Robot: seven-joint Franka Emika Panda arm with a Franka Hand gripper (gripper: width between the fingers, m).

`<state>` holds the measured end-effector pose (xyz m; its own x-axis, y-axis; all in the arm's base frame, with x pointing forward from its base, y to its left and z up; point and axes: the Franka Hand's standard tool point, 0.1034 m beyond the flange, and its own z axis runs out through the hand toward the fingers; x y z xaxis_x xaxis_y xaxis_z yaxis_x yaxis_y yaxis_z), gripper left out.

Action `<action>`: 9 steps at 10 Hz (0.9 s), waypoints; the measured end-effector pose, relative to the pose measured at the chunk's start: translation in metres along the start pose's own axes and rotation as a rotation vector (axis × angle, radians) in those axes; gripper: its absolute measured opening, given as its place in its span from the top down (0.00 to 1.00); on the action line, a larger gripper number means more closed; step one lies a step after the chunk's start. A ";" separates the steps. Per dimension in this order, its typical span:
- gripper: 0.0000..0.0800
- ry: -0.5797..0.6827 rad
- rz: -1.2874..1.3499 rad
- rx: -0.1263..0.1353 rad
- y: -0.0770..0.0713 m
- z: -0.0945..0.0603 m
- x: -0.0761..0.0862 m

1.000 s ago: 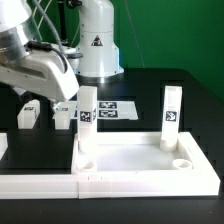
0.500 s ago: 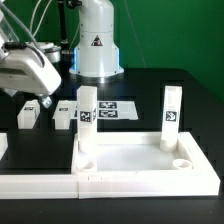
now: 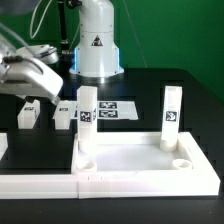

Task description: Assemble desk

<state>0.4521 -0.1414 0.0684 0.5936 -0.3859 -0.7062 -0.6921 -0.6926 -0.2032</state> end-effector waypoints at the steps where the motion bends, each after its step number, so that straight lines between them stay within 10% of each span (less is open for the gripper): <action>1: 0.19 -0.062 0.005 0.001 0.004 0.003 0.002; 6: 0.19 -0.172 0.006 -0.026 0.008 0.006 0.006; 9: 0.19 -0.193 0.018 -0.048 0.009 0.038 0.003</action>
Offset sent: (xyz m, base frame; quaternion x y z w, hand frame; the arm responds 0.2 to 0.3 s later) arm 0.0000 0.0000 0.0000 0.0000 -0.1296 0.0000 0.9916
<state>0.4325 -0.1254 0.0386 0.4885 -0.2780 -0.8271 -0.6786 -0.7169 -0.1598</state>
